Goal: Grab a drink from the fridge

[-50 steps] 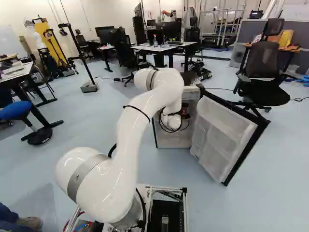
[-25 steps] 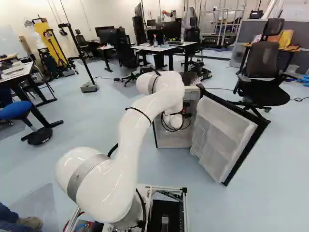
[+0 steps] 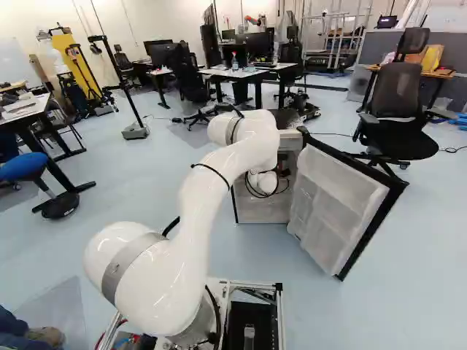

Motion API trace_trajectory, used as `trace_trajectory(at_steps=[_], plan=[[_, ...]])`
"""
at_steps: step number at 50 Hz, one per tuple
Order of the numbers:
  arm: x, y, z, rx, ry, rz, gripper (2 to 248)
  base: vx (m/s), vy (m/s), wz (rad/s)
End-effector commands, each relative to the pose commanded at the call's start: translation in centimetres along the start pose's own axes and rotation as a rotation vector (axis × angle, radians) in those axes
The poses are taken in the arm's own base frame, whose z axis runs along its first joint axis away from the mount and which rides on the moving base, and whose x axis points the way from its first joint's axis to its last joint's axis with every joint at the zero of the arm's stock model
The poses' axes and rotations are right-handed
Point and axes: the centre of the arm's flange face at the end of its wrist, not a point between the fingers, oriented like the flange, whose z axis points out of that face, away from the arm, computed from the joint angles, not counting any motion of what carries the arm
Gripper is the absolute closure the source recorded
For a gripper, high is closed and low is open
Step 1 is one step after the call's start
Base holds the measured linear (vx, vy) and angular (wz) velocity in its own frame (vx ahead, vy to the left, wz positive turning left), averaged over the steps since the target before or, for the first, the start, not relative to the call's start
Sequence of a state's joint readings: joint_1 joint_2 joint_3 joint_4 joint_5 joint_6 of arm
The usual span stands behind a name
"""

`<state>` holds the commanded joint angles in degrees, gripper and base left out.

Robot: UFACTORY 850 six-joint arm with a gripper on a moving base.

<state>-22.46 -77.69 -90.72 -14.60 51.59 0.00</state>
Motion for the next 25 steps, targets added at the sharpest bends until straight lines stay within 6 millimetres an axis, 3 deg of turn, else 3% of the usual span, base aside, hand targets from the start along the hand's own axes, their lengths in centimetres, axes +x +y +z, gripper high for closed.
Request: trace_trajectory(at_steps=[25], plan=[[0.0,0.0,0.0,0.0,0.0,0.0,57,0.0,0.0,0.0]])
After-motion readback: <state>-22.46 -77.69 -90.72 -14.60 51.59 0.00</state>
